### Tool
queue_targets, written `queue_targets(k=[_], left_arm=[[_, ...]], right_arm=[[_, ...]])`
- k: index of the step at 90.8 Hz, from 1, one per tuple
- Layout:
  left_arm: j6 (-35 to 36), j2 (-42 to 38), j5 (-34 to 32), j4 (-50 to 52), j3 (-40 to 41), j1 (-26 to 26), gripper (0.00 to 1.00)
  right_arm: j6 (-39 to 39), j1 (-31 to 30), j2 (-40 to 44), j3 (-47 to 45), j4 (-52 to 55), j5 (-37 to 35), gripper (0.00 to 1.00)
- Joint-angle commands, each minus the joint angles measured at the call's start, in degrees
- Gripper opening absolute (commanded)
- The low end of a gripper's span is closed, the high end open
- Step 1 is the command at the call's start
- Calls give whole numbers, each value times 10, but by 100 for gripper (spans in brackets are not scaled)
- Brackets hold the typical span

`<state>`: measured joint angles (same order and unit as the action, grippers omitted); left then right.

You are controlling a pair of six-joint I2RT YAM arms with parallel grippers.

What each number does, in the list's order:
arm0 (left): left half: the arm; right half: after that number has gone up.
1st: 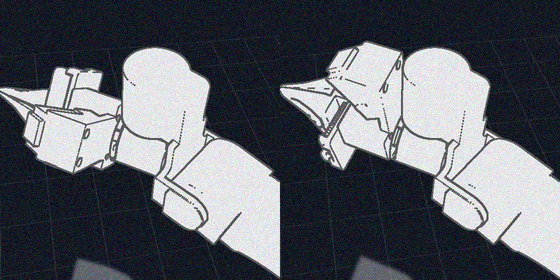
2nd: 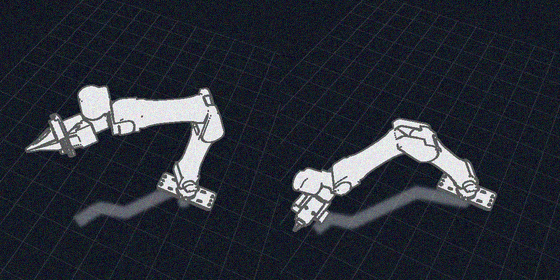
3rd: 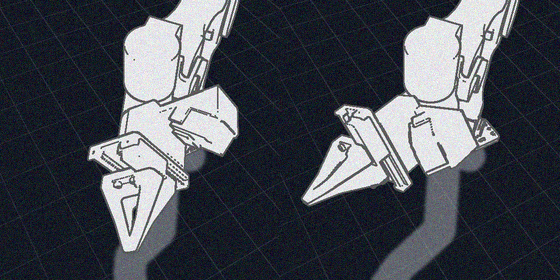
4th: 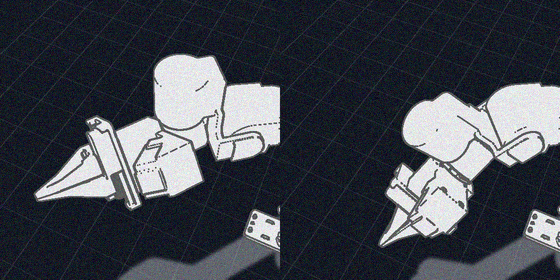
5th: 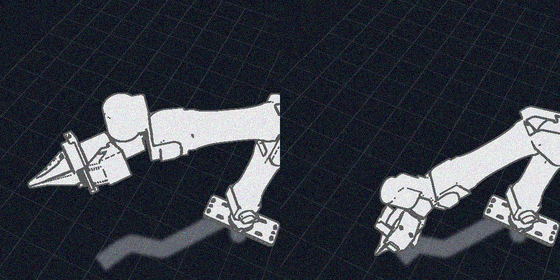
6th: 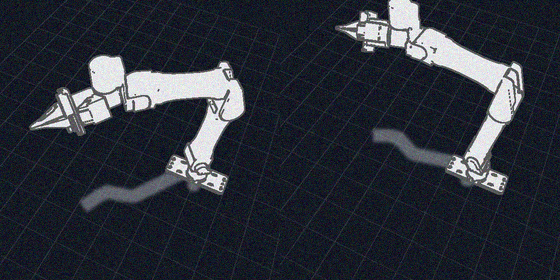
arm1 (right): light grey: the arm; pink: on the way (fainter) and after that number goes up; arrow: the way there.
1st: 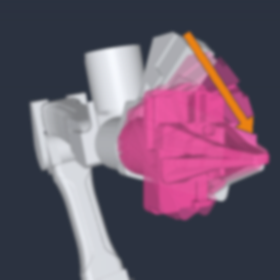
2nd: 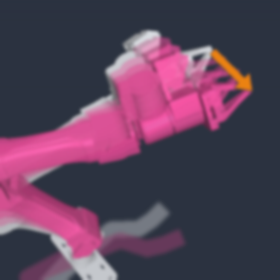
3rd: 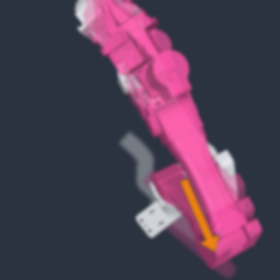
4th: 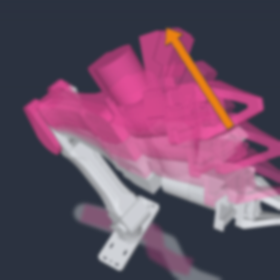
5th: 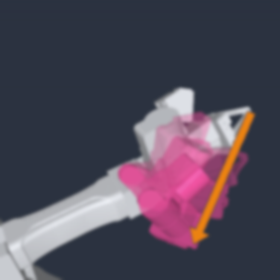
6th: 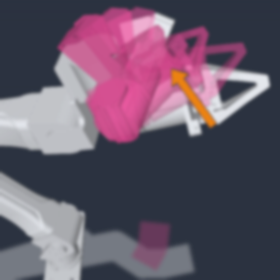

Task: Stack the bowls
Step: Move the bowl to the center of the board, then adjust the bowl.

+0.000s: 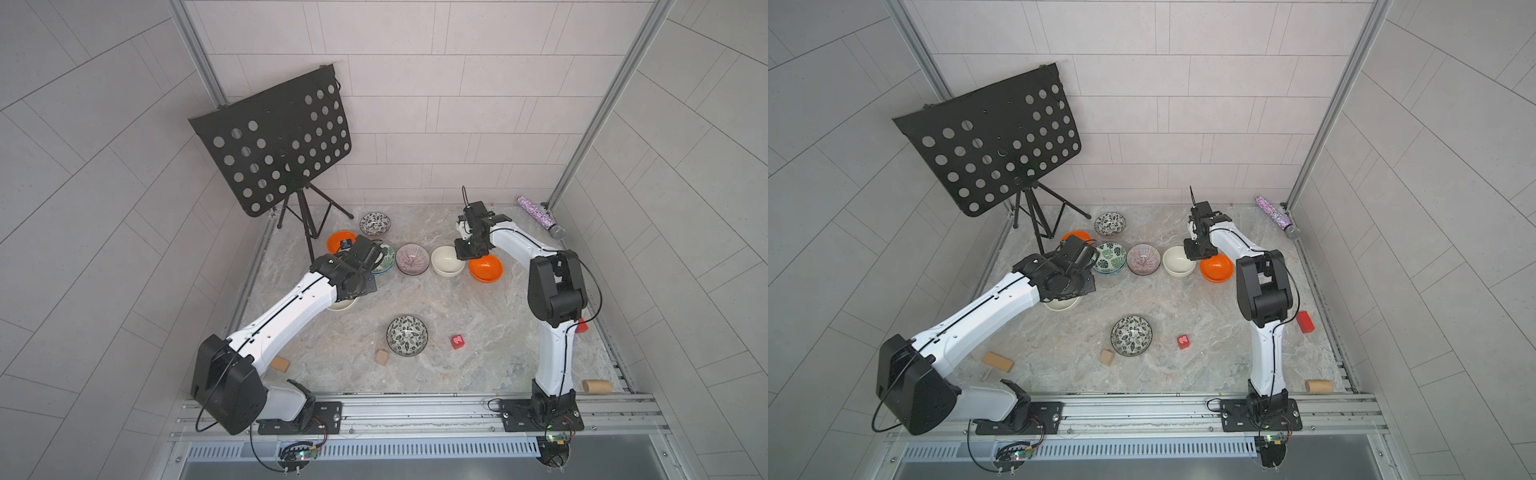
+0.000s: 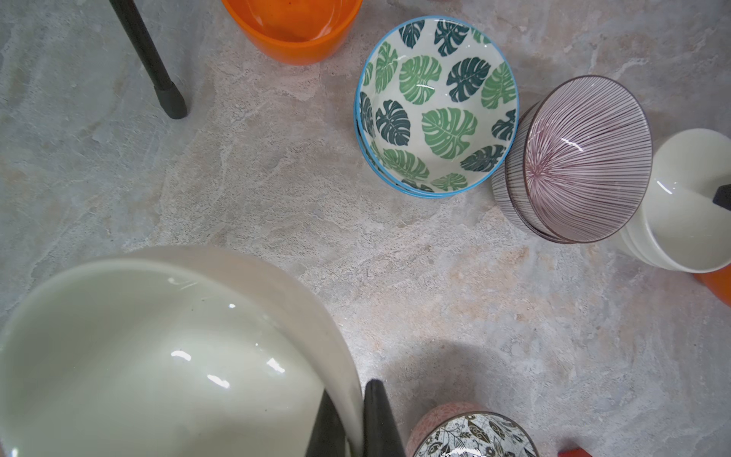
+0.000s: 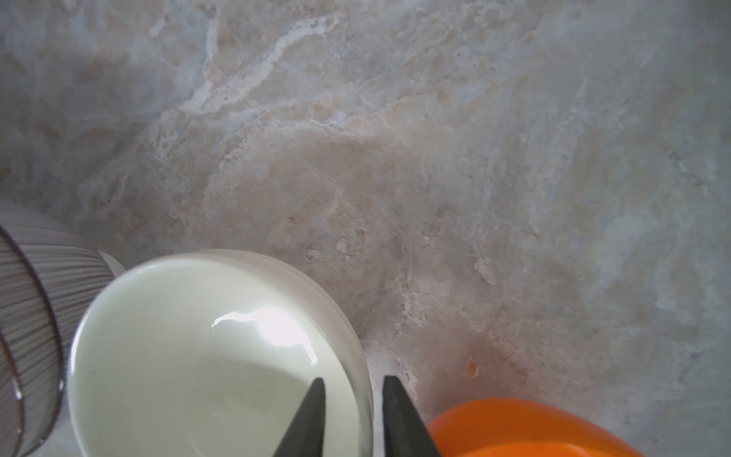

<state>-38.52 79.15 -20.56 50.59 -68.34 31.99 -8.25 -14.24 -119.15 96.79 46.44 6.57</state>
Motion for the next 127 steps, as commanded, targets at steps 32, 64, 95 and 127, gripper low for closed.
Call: queue_targets(k=[32,64,95,127], left_arm=[[167,81,75,16,-128,91,0],[526,193,103,32,-168,247,2],[795,194,112,20,-161,243,10],[925,133,209,16,-131,163,15]], right_arm=[[-51,10,212,-64,-31,-19,51],[-31,37,223,-9,34,155,53],[43,-69,208,22,123,191,53],[42,-164,266,-70,110,143,53]])
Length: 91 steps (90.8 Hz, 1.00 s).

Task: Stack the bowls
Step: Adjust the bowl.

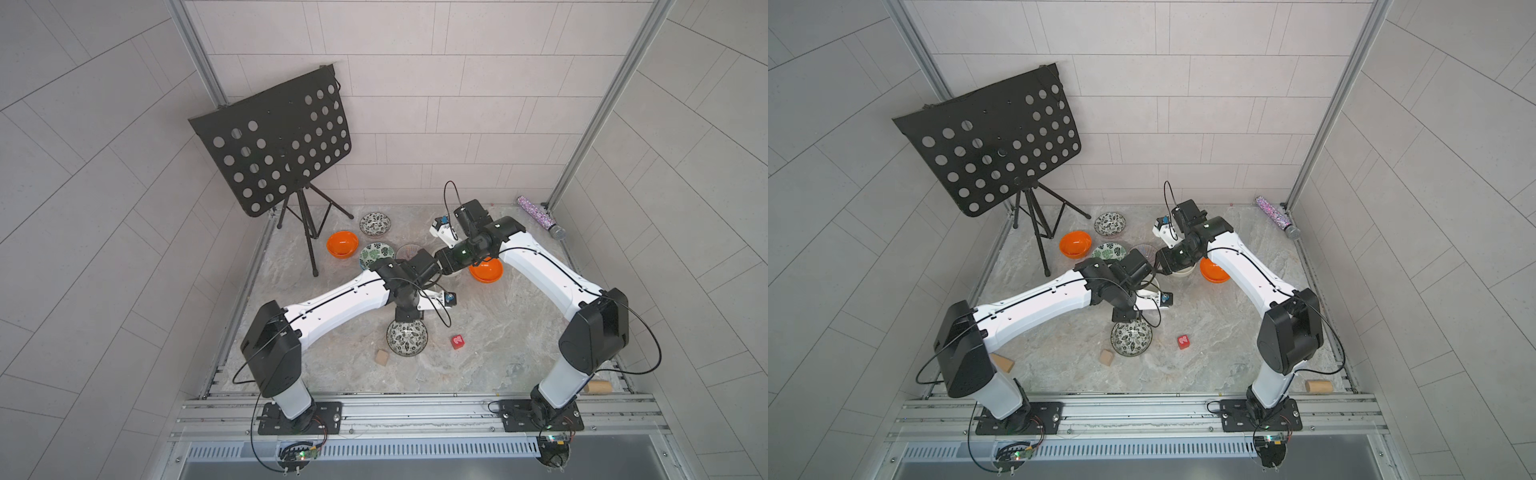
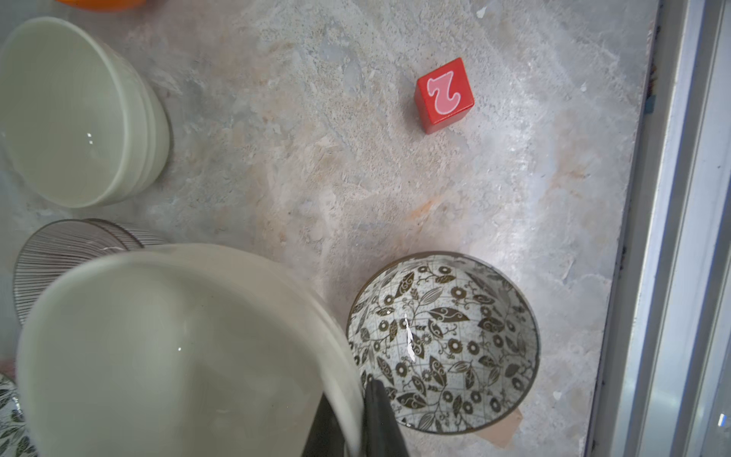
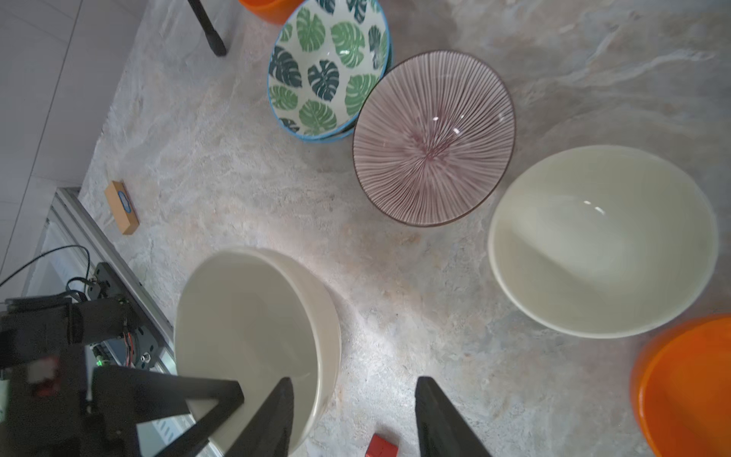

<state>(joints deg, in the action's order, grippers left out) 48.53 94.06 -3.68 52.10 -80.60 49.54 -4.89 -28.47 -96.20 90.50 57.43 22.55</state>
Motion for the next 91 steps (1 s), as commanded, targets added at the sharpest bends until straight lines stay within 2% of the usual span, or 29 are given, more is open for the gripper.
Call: queue_targets(k=[1,33,54,61,73,80,84,85,86,87,89,91], left_arm=[[55,-16,41,2,-10,-14,15],[60,-21,54,8,-24,-17,14],[58,-13,55,8,-36,-17,13],[58,-10,55,5,-38,-17,12],[54,-5,49,1,-43,-17,15],[33,-2,25,-23,-43,-17,30],[28,-2,16,-33,-42,-18,52],[26,-2,14,-37,-41,-18,63],[24,-2,10,-41,-40,-18,82],[22,-2,6,-45,-39,-18,91],[18,-2,0,-53,-38,-18,98],[14,-2,-8,-61,-38,-19,99]], right_arm=[[8,-23,37,-8,-1,-18,53],[-8,-45,6,-9,-12,-48,51],[-10,-52,-36,19,3,-73,46],[-10,-53,-43,23,4,-75,42],[-10,-54,-53,29,8,-78,19],[-9,-54,-55,32,11,-78,10],[-8,-53,-56,32,12,-79,8],[-8,-53,-56,33,12,-80,7],[-8,-53,-57,33,13,-80,7],[-9,-53,-57,33,13,-80,7],[-10,-53,-57,33,13,-82,6],[-11,-52,-58,34,14,-82,6]])
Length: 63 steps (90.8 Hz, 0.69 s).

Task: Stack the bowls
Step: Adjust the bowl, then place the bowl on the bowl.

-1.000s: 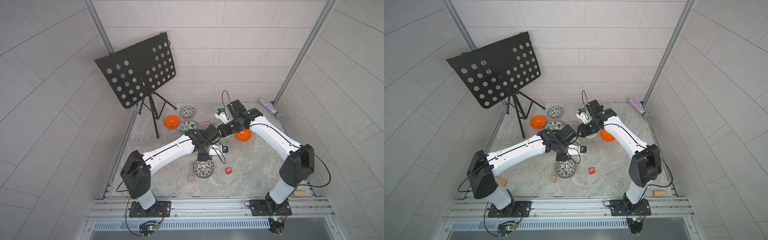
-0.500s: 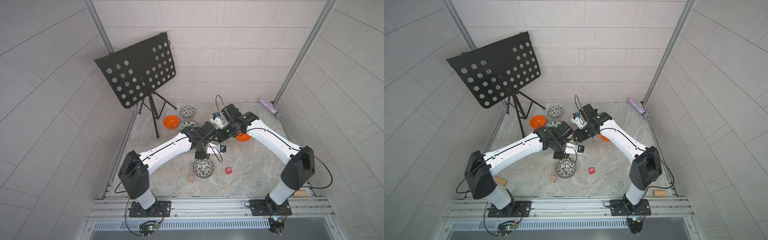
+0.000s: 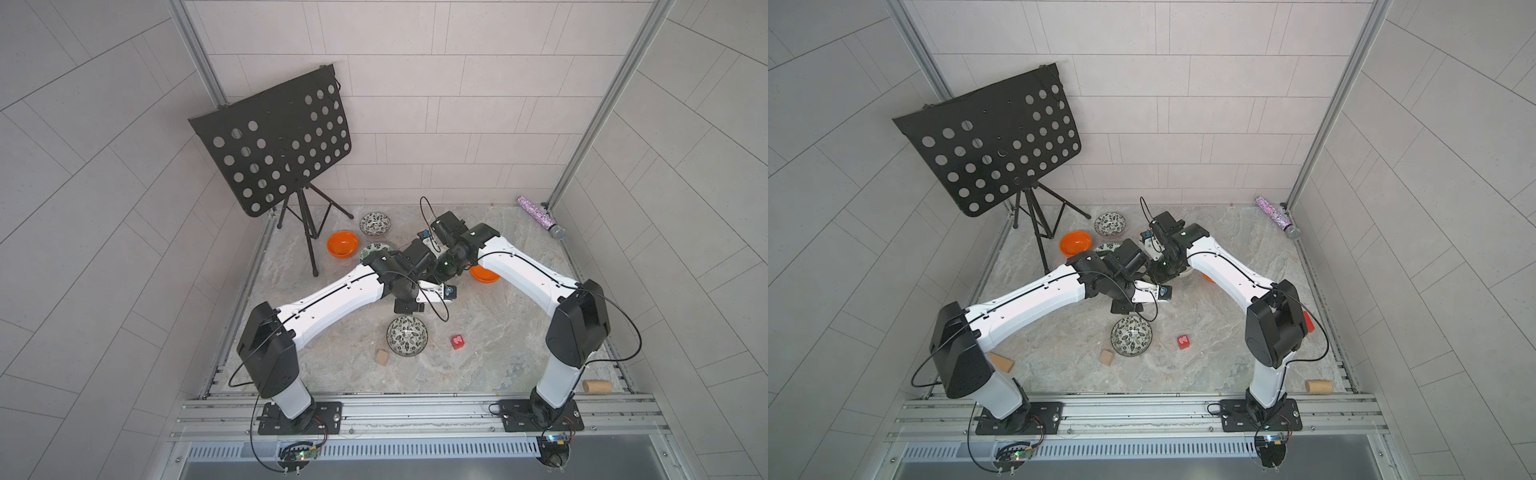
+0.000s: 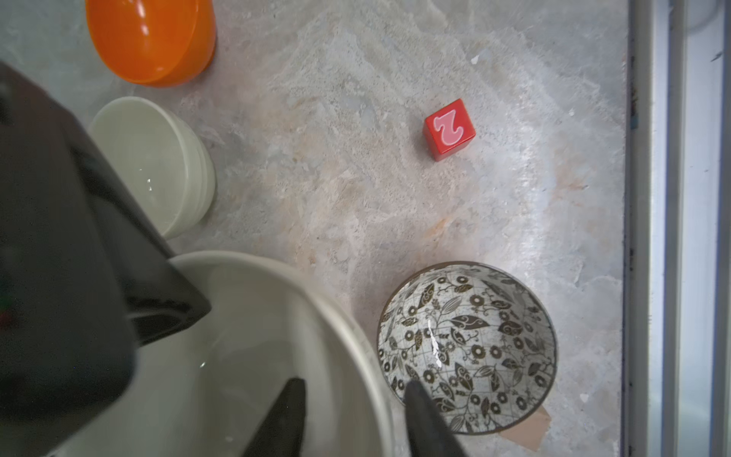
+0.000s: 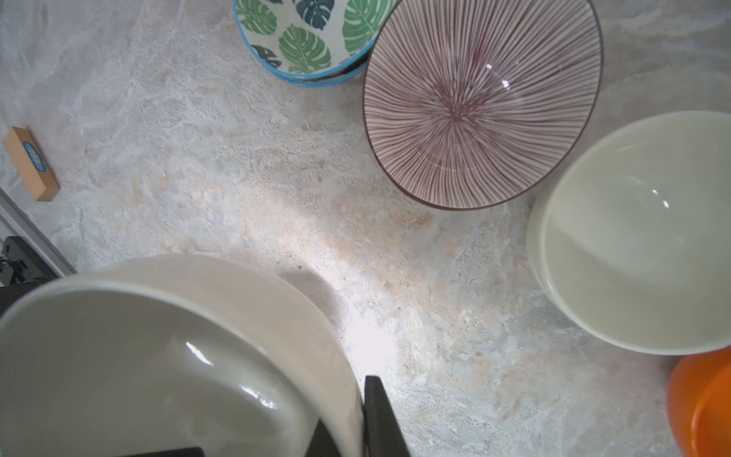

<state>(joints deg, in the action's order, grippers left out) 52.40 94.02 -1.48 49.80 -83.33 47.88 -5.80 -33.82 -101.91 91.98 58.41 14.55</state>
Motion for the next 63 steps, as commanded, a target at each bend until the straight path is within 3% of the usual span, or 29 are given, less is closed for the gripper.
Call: queue_targets(k=[1,18,34,43,50,57,63], left_arm=[[-26,-2,-34,-42,-11,-3,100],[-47,-35,-54,-99,5,-4,100],[-99,-114,-75,-205,59,-5,100],[-178,-139,-95,-247,80,-21,100],[-300,-139,-89,-249,63,-65,100],[-406,-117,-34,-205,13,-127,100],[-449,-93,-8,-163,-24,-162,100]], right_arm=[[-2,2,-2,19,4,-3,6],[-13,39,-16,40,11,-8,5],[-10,100,-53,92,27,-34,5],[-15,133,-72,115,30,-56,5],[-26,153,-84,121,22,-68,5],[-39,166,-99,131,14,-84,5],[-43,172,-117,143,12,-97,5]])
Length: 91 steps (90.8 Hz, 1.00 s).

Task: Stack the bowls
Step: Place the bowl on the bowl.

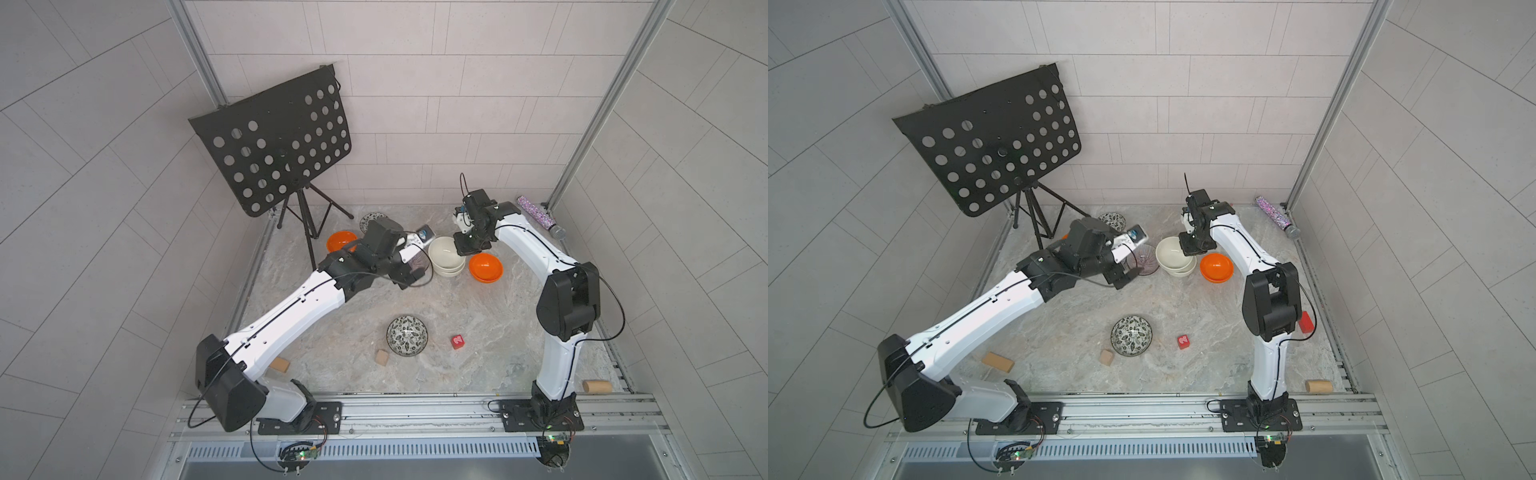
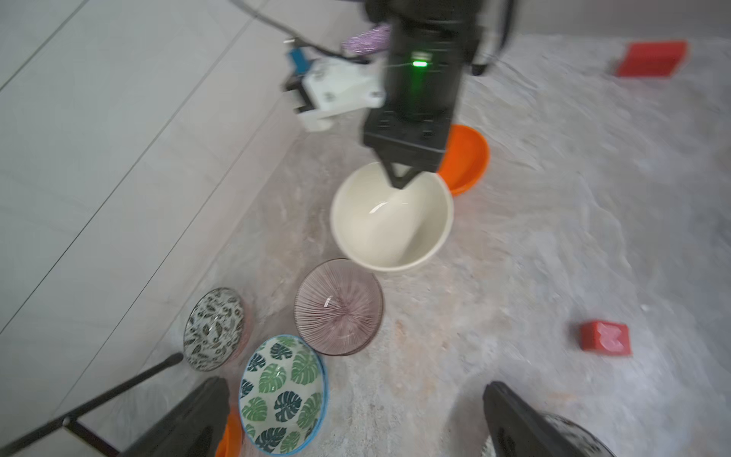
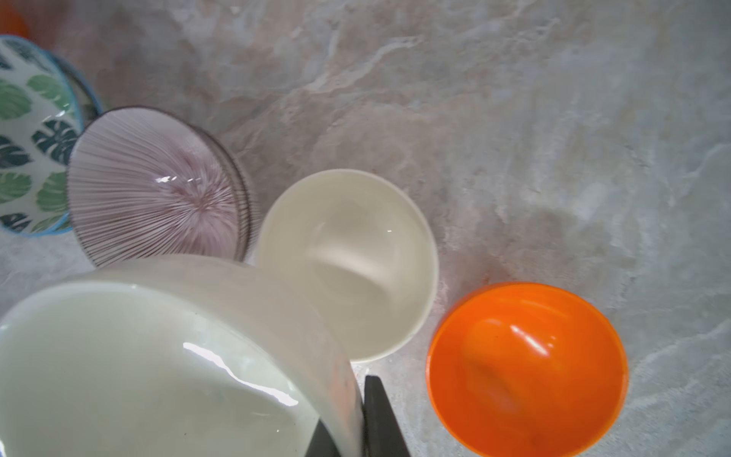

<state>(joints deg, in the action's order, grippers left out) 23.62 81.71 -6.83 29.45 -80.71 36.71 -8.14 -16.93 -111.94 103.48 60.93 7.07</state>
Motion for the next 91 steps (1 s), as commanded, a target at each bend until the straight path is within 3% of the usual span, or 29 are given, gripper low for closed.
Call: queue_targets(k=[1,28,44,91], left_arm=[[-166,33,46,47,-55,-54,100],[-203,48,-63,46,-52,-74,100],[-234,36,-41,29,-37,-104,100],[-233,21,-52,16,-22,-109,100]], right_arm=[[-21,4,-20,31,-13,-25,5],[-12,9,-82,66,-2,-72,6],[-4,5,-92,66,-7,-94,7],[5,-16,-119,88,9,-119,23]])
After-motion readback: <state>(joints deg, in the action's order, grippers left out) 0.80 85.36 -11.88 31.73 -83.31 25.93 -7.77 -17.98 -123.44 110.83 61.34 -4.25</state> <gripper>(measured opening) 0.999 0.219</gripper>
